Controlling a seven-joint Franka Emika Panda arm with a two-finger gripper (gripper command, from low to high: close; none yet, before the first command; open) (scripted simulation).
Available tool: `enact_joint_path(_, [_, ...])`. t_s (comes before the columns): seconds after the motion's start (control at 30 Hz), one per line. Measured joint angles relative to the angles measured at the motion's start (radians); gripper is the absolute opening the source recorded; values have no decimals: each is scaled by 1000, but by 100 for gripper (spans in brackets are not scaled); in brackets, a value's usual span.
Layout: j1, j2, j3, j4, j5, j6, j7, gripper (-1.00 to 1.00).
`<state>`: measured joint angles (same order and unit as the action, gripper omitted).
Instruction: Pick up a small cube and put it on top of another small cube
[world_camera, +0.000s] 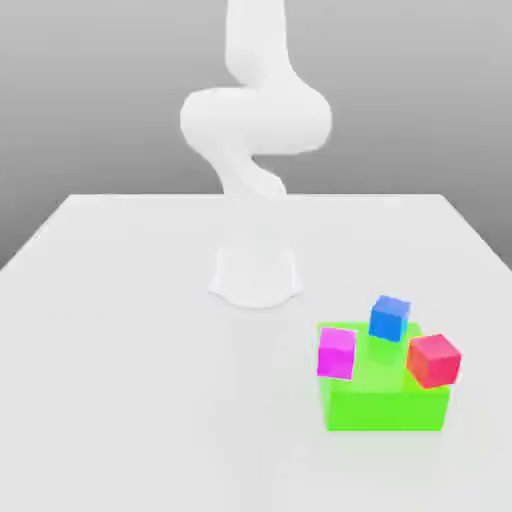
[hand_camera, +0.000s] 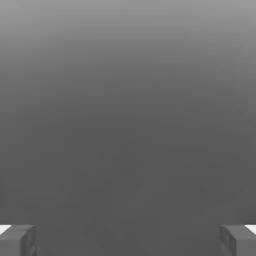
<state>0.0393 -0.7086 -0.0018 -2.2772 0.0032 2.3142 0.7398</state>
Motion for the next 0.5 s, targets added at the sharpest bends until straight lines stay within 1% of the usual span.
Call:
enact_joint_path(0.27, [117, 296, 4, 74, 15, 46, -198, 0])
enact_joint_path(0.5, [190, 550, 36, 138, 25, 85, -366, 0])
